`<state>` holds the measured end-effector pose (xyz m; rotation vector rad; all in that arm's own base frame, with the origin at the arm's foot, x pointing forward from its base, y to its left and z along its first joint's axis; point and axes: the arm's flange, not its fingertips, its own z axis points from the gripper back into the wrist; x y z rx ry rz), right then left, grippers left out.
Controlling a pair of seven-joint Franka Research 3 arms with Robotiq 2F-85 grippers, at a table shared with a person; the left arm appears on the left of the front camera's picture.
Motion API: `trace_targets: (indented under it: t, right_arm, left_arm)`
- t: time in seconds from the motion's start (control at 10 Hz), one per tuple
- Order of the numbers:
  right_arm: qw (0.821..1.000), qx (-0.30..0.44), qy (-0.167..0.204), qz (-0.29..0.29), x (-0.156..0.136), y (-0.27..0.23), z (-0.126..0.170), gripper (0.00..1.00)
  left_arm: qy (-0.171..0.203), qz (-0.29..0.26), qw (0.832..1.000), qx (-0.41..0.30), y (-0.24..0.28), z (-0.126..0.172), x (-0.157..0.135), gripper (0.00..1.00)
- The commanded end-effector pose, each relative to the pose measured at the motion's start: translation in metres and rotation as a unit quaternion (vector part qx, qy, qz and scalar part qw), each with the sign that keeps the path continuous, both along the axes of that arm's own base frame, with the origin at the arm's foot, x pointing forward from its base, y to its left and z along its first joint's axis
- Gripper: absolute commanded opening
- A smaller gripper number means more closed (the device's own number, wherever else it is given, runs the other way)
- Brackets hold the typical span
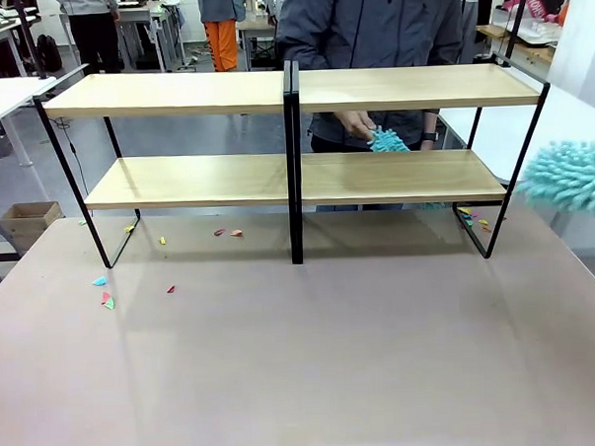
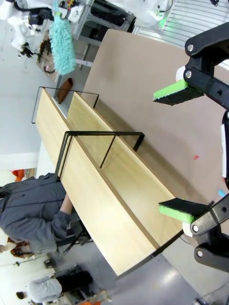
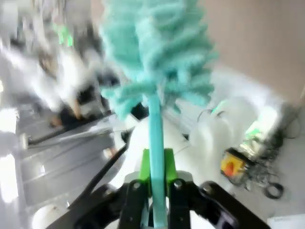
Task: Clean the shelves.
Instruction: Clean another randomly selected level of the Shelf with the Duster.
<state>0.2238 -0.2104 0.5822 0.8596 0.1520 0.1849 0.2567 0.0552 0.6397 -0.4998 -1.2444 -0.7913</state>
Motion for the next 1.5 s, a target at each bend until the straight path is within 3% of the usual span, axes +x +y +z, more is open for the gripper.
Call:
trace_targets:
  t: [0.0, 0.3, 0.4, 0.5, 0.6, 0.7, 0.8, 1.1, 1.4]
  right_arm:
    - [0.992, -0.027, -0.018, 0.123, -0.028, 0.063, -0.003, 0.12]
    - [0.972, -0.087, -0.078, 0.204, -0.046, 0.208, -0.044, 0.12]
    - [0.961, -0.120, -0.076, 0.236, -0.055, 0.242, -0.066, 0.12]
    - [0.977, -0.076, -0.040, 0.196, -0.046, 0.166, -0.027, 0.12]
    - [0.977, -0.076, -0.040, 0.196, -0.046, 0.166, -0.027, 0.12]
    - [0.965, -0.109, -0.055, 0.232, -0.059, 0.218, -0.056, 0.12]
    - [0.966, -0.145, -0.051, 0.206, -0.052, 0.220, -0.059, 0.12]
    - [0.950, -0.163, -0.100, 0.247, -0.008, 0.301, -0.086, 0.12]
    - [0.952, -0.167, -0.182, 0.183, -0.005, 0.390, -0.110, 0.12]
  left_arm:
    - [0.000, -0.003, 1.000, -0.001, 0.000, -0.001, 0.001, 1.00]
    - [0.000, -0.003, 1.000, -0.001, 0.000, -0.001, 0.001, 1.00]
    - [0.000, -0.003, 1.000, -0.001, 0.000, -0.001, 0.001, 1.00]
    - [0.000, -0.003, 1.000, -0.001, 0.000, -0.001, 0.001, 1.00]
    - [0.000, -0.003, 1.000, -0.001, 0.000, -0.001, 0.001, 1.00]
    - [0.000, -0.003, 1.000, -0.001, 0.000, -0.001, 0.001, 1.00]
    - [0.000, -0.003, 1.000, -0.001, 0.000, -0.001, 0.001, 1.00]
    - [0.000, -0.003, 1.000, -0.001, 0.000, -0.001, 0.001, 1.00]
    - [0.000, -0.003, 1.000, -0.001, 0.000, -0.001, 0.001, 1.00]
